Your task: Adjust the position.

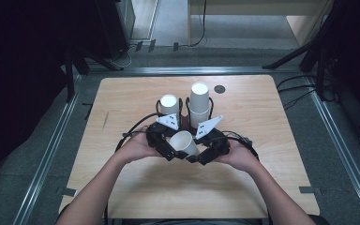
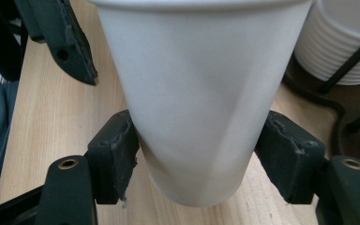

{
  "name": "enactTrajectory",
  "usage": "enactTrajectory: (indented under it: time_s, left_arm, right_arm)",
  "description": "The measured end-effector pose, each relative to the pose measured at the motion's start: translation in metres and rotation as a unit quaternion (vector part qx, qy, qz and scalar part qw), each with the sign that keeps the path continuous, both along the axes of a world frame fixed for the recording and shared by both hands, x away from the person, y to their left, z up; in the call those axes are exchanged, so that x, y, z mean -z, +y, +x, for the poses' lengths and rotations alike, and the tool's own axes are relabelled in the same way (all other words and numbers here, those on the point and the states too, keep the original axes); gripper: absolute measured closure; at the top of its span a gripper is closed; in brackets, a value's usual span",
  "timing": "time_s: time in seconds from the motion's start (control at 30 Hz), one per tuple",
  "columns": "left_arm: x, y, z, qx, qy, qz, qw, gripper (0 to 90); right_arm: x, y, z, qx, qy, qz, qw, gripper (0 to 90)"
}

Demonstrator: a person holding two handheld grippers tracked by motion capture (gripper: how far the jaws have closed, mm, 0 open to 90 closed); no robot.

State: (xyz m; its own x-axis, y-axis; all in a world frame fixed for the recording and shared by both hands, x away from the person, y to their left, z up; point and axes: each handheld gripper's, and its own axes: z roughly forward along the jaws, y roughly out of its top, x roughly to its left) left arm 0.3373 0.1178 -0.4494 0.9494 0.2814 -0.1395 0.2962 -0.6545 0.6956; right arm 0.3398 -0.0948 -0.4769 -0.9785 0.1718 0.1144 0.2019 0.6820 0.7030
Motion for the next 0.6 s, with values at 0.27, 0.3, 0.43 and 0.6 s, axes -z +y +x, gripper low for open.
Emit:
enactTrajectory:
  time_s: [0.27, 0.3, 0.43, 0.6]
  left_arm:
    - [-0.0005, 0.0053, 0.0000, -0.023, 0.007, -0.050, 0.9985, 8.8]
    - [-0.0006, 0.0053, -0.0001, -0.025, 0.010, -0.057, 0.9980, 9.5]
    - [-0.0012, 0.0035, -0.0011, -0.026, 0.015, -0.081, 0.9962, 13.1]
    - [-0.0011, 0.0013, -0.0015, -0.027, 0.021, -0.103, 0.9940, 14.8]
  right_arm:
    - [-0.0075, -0.0080, 0.0021, 0.013, 0.004, 0.032, 0.9994, 32.3]
    - [-0.0084, -0.0085, 0.0021, 0.013, 0.005, 0.034, 0.9993, 32.3]
    - [-0.0092, -0.0081, 0.0015, 0.013, 0.009, 0.041, 0.9990, 32.2]
    - [-0.0093, -0.0068, 0.0008, 0.007, 0.014, 0.047, 0.9988, 32.1]
